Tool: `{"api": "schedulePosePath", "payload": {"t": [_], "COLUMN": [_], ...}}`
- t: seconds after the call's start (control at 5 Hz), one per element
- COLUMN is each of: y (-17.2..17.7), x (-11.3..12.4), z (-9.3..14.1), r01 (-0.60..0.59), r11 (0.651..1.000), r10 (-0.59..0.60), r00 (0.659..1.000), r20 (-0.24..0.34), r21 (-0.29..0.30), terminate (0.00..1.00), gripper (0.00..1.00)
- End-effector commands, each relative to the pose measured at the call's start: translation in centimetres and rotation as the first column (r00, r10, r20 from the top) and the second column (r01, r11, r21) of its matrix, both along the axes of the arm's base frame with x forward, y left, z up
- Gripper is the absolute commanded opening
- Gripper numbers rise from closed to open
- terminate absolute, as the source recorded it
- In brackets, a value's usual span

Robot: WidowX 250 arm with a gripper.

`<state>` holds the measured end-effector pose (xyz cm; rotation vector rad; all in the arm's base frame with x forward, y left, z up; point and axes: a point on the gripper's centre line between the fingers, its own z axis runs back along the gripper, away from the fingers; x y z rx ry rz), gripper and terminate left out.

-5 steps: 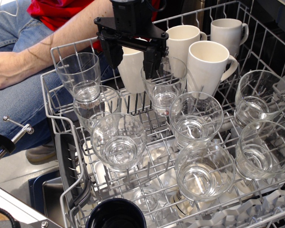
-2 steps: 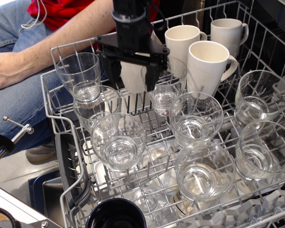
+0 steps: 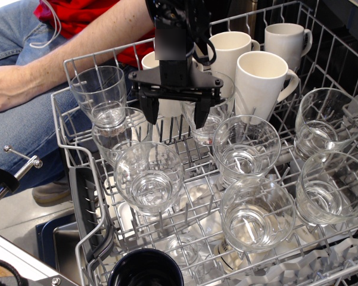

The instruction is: Pick up glass cup

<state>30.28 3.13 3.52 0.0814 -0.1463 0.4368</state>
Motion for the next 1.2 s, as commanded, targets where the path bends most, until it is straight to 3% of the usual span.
{"api": "schedulePosePath", "payload": {"t": [0.0, 0.4, 0.6, 1.0], "y": [0.8, 1.3, 1.0, 0.5], "x": [1.1, 0.8, 0.7, -0.3], "z": [-1.3, -3.1, -4.5, -7.3], "r01": [-0.156, -0.281, -0.349, -0.384], "r11": [0.986, 0.959, 0.933, 0.922], "r10": [0.156, 0.280, 0.350, 0.383], "r00": [0.988, 0.960, 0.937, 0.923], "r20": [0.001, 0.016, 0.010, 0.029], "r21": [0.061, 0.049, 0.081, 0.048], "terminate": [0.00, 0.00, 0.00, 0.00], "gripper": [1.00, 1.00, 1.00, 1.00]}}
